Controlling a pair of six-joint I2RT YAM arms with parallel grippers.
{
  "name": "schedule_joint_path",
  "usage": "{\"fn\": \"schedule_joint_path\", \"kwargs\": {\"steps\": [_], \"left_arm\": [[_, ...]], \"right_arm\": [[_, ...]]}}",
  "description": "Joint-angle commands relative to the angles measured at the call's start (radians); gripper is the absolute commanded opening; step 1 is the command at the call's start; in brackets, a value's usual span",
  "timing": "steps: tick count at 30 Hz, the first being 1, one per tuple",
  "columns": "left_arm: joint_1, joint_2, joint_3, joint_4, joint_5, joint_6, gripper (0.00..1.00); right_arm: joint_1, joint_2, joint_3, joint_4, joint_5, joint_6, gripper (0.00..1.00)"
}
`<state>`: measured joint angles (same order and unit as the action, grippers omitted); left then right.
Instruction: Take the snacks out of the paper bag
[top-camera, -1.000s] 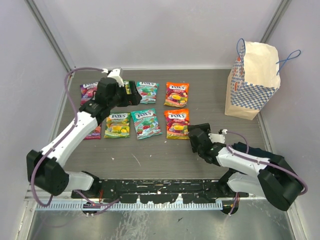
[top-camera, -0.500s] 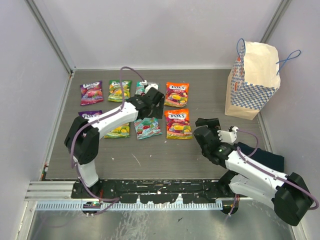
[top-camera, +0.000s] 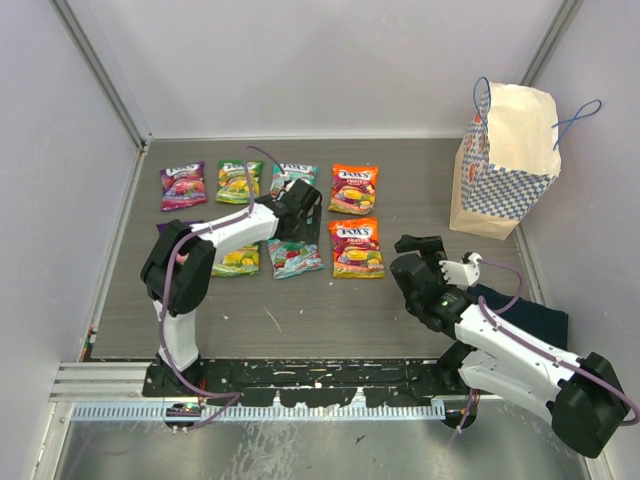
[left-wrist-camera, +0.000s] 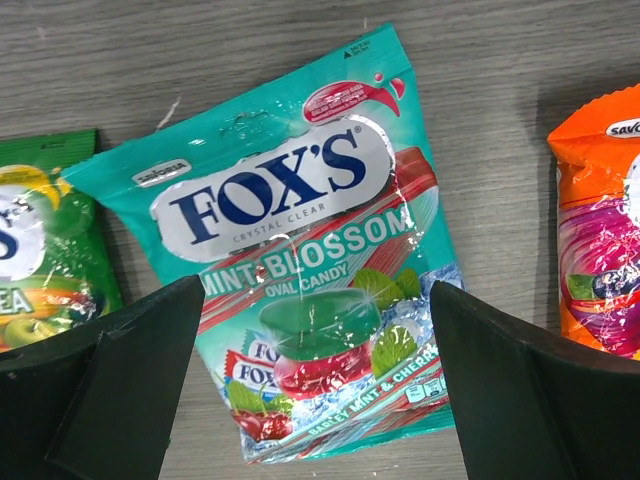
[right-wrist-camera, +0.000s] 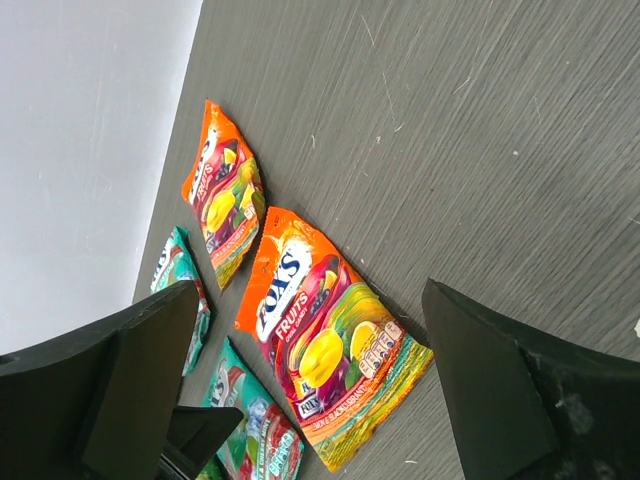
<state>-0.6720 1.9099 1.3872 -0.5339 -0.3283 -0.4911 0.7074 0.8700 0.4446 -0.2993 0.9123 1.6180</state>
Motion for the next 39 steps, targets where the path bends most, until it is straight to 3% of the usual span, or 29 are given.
{"fn": "schedule_joint_path", "kwargs": {"steps": [1,7,15,28,39], "left_arm": [[0.016,0.018,-0.010,0.062,0.078,0.001,0.98],[0.037,0.036,-0.042,0.086,0.193,0.055,0.98],[0.046,0.025,-0.072,0.083,0.376,0.259,0.98],[0.077,-0.012,-0.068,0.037,0.385,0.249,0.98],[0.094,-0.248,-0.010,0.029,0.401,0.246,0.98]], "right_arm": [[0.001,-0.011,0.005,0.000,0.065,-0.020,1.00],[0.003,-0.022,0.002,0.000,0.068,-0.029,1.00],[0.002,-0.035,-0.005,0.000,0.073,-0.038,1.00],[0.001,-0.039,-0.002,-0.001,0.079,-0.052,1.00],[0.001,-0.019,0.045,0.055,0.085,-0.251,1.00]]}}
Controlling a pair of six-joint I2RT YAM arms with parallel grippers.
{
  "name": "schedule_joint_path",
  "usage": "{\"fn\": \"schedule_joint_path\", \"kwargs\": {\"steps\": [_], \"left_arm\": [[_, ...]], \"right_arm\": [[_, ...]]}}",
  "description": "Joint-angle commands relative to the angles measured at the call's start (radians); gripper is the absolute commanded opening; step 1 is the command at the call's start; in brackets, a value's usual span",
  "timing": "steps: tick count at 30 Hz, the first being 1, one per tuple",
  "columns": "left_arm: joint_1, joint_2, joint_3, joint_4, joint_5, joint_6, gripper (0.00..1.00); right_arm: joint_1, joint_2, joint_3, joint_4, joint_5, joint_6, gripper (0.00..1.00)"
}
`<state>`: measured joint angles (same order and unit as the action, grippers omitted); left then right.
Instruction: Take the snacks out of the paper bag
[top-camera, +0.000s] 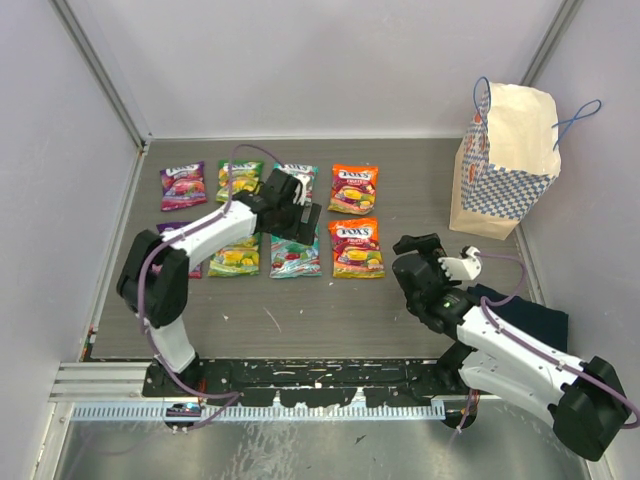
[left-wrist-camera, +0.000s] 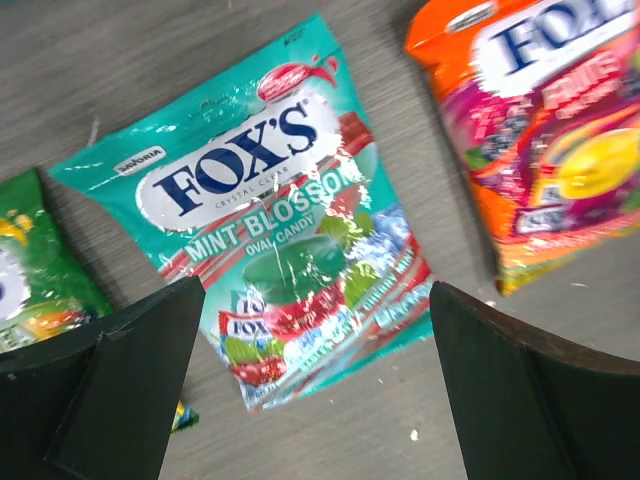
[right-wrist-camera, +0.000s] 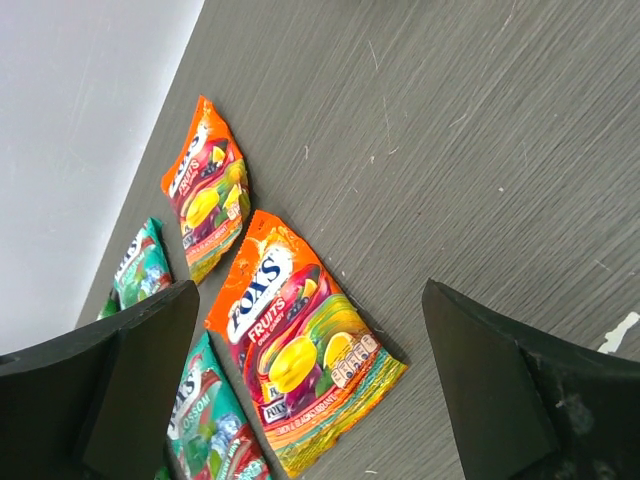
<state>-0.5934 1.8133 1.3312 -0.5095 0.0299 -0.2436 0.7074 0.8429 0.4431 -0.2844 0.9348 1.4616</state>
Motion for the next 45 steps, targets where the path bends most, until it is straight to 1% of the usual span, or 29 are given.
{"fn": "schedule_joint_path", "kwargs": {"steps": [1,4,6,9,13,16,17,20,23,27,33,45], "left_arm": [[0.021,-0.183,0.047,0.012,0.047,-0.005,0.98],[0.055,-0.287,0.023,0.049,0.054,-0.016,0.98],[0.114,-0.359,-0.017,0.089,0.060,-0.024,0.98],[0.238,-0.481,-0.094,0.111,0.114,-0.050,0.98],[0.415,-0.643,-0.227,0.205,0.183,-0.111,0.98],[0.523,-0.730,-0.293,0.213,0.187,-0.123,0.98],[0.550,-0.758,-0.315,0.212,0.179,-0.123,0.98],[0.594,-0.832,-0.370,0.220,0.155,-0.110,0.98],[0.601,-0.835,-0.355,0.206,0.143,-0.098,0.98],[0.600,-0.810,-0.378,0.235,0.188,-0.104,0.98],[0.600,-0.798,-0.388,0.237,0.195,-0.105,0.98],[0.600,-0.782,-0.381,0.226,0.213,-0.114,0.98]], "right_arm": [[0.002,0.012,0.051,0.045,0.059,-0.108,1.00],[0.003,0.025,0.062,0.078,0.042,-0.171,1.00],[0.002,0.041,0.074,0.127,0.020,-0.270,1.00],[0.002,0.097,0.147,0.172,-0.041,-0.450,1.00],[0.000,0.212,0.266,0.170,-0.119,-0.698,1.00],[0.000,0.241,0.302,0.213,-0.238,-0.915,1.00],[-0.001,0.235,0.302,0.222,-0.253,-0.963,1.00],[-0.003,0.186,0.284,0.262,-0.261,-1.066,1.00],[-0.013,0.148,0.254,0.323,-0.264,-1.151,1.00],[-0.025,0.165,0.252,0.346,-0.279,-1.193,1.00],[-0.032,0.178,0.237,0.375,-0.315,-1.191,1.00],[-0.033,0.149,0.211,0.392,-0.312,-1.204,1.00]]}}
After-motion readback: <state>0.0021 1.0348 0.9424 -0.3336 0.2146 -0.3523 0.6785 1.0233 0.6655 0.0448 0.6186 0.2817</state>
